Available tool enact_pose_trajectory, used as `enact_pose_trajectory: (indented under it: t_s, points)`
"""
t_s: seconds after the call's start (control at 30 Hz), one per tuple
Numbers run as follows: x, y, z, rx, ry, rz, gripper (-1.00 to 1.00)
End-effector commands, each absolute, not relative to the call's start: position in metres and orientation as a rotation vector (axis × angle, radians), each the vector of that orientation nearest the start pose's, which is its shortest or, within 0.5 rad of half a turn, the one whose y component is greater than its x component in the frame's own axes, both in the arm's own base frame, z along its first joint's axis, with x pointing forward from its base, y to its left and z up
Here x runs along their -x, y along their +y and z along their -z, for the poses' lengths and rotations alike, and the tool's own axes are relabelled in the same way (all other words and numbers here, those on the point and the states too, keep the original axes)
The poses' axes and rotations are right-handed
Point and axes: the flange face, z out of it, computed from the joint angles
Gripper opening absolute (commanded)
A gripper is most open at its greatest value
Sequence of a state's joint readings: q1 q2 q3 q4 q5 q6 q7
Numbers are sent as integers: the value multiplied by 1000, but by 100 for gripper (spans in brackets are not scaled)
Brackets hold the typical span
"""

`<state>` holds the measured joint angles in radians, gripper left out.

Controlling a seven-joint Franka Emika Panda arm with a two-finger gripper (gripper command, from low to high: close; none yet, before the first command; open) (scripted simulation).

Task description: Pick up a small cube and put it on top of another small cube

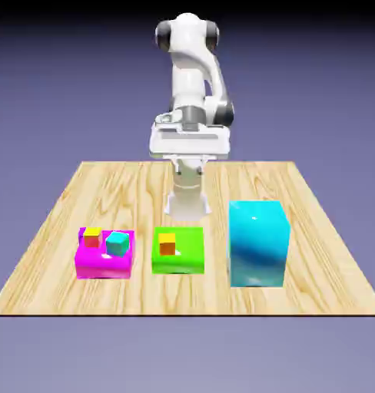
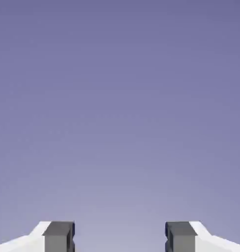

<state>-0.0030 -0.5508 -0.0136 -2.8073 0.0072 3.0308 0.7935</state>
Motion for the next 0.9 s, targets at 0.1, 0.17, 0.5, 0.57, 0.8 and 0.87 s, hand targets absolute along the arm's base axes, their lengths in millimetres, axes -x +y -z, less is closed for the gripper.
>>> enact_pose_trajectory:
  t_s: [0.1,0.17,0.5,0.57,0.8,0.87]
  points:
    - [-398,-47,-427,2279,1415,862,0]
    - [-398,-67,-415,2179,1585,796,0]
    - [-382,-165,-350,1514,2325,486,0]
    - [-375,-183,-337,1351,2446,430,0]
    - [-339,-244,-292,713,2784,252,0]
    - [-326,-260,-280,514,2854,206,0]
